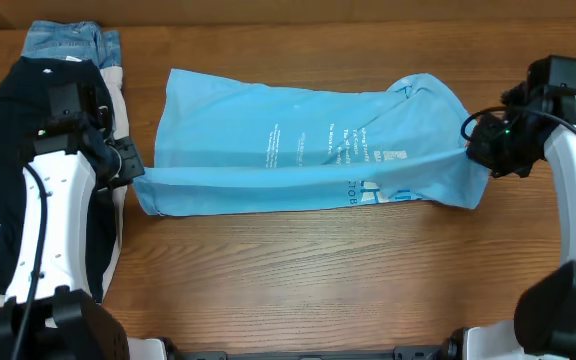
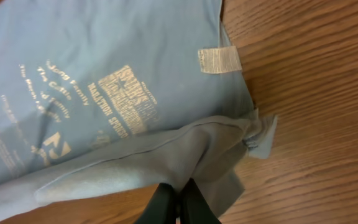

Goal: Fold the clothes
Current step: 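Lift the bottom hem and fold it up toward the collar with both grippers, then release the hem and move both grippers to the shirt's top edge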

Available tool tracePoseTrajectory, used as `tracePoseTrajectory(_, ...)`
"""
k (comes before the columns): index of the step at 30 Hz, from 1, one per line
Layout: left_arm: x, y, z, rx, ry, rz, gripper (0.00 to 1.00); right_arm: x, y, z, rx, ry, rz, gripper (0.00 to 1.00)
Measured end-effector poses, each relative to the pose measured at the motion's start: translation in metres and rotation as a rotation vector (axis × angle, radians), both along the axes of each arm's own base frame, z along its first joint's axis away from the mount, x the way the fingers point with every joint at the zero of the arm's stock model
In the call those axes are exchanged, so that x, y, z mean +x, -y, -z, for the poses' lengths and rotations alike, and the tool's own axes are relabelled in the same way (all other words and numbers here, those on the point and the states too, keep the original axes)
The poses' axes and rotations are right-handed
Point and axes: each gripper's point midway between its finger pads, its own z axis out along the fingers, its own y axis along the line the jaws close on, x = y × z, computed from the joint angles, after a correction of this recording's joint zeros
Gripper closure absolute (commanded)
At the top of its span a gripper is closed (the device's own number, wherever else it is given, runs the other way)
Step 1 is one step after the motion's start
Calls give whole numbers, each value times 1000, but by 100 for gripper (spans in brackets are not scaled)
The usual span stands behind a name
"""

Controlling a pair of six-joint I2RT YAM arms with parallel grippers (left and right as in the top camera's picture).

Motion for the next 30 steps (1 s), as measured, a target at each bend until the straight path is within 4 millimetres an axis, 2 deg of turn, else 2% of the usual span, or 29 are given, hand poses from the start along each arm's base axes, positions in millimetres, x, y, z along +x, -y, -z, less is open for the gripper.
tracePoseTrajectory(6, 21, 7, 18, 2, 7, 29, 96, 10, 4, 29, -4, -58, 2, 96)
tracePoseTrajectory(12, 33, 8, 32, 1, 6, 39, 96, 20, 7, 48, -7, -62, 1, 96)
tracePoseTrajectory(13, 34, 8, 35, 1, 4, 39, 92, 20, 7, 50, -7, -61, 0, 96)
tracePoseTrajectory(15, 35, 8, 39, 0, -4, 40, 71, 20, 7, 52, -7, -59, 1, 96)
tracePoseTrajectory(17, 36, 8, 44, -2, -14, 39, 44, 20, 7, 55, -7, -60, 0, 89)
tracePoseTrajectory(19, 36, 8, 48, -4, -25, 41, 30, 18, 6, 58, -7, -65, -3, 82)
tracePoseTrajectory(22, 37, 7, 52, -4, -29, 39, 22, 16, 7, 60, -10, -72, -2, 79)
tracePoseTrajectory(27, 41, 7, 50, -1, -12, 44, 15, 14, 7, 57, -10, -83, -2, 73)
tracePoseTrajectory(30, 46, 10, 41, -19, -1, 66, 12, 22, 8, 41, -12, -56, 0, 54)
